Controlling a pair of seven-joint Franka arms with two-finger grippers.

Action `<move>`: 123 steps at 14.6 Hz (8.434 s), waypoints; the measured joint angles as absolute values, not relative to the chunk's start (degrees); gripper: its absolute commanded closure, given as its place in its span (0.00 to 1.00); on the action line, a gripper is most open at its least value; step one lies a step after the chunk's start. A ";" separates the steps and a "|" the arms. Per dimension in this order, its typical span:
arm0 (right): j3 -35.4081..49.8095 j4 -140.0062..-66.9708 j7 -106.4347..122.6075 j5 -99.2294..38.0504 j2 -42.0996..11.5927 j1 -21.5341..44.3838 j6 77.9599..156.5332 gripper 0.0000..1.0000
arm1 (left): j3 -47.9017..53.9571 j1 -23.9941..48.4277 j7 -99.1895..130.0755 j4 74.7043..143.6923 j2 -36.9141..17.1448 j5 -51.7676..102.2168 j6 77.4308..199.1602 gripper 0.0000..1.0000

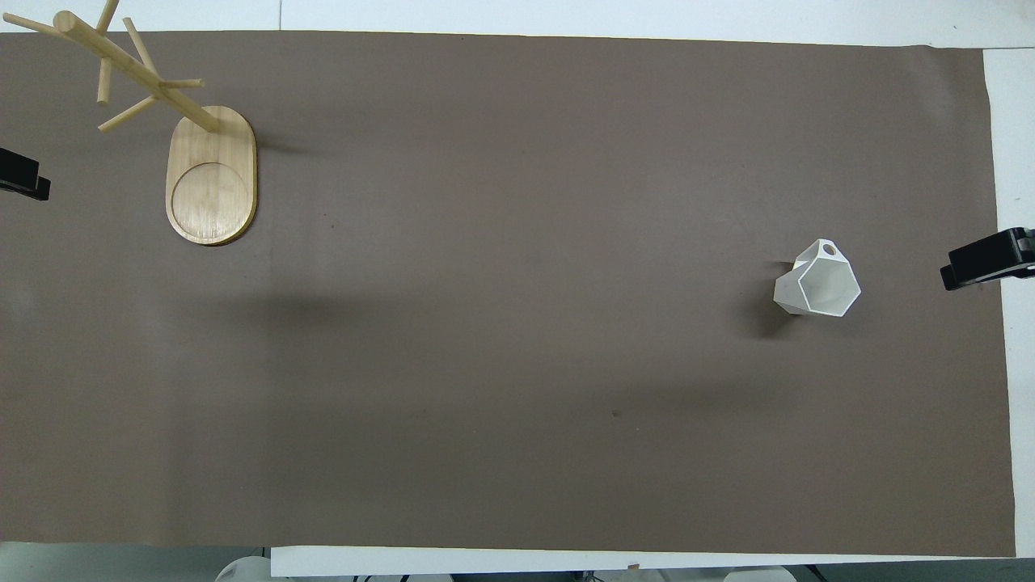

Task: Hang cup on rack

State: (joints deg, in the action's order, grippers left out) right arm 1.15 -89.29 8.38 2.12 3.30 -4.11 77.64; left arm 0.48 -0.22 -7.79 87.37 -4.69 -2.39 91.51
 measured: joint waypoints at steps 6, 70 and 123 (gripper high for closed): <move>1.07 -89.38 8.38 2.12 3.31 -4.12 77.04 0.01 | 0.14 -0.33 -7.79 87.49 -4.69 -2.39 91.44 0.00; 1.01 -121.25 142.49 -59.83 -23.57 -29.42 94.87 0.04 | 0.03 -0.33 -7.79 87.49 -4.69 -2.39 91.44 0.00; 2.75 -107.88 102.98 -77.72 -15.81 19.64 135.23 0.41 | 1.00 38.70 47.92 82.84 -21.71 3.92 117.67 1.00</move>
State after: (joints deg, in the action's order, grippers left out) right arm 2.75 -107.88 102.98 -77.72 -15.81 19.64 135.23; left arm 1.00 38.70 47.92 82.84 -21.71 3.92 117.67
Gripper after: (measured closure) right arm 0.211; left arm 0.965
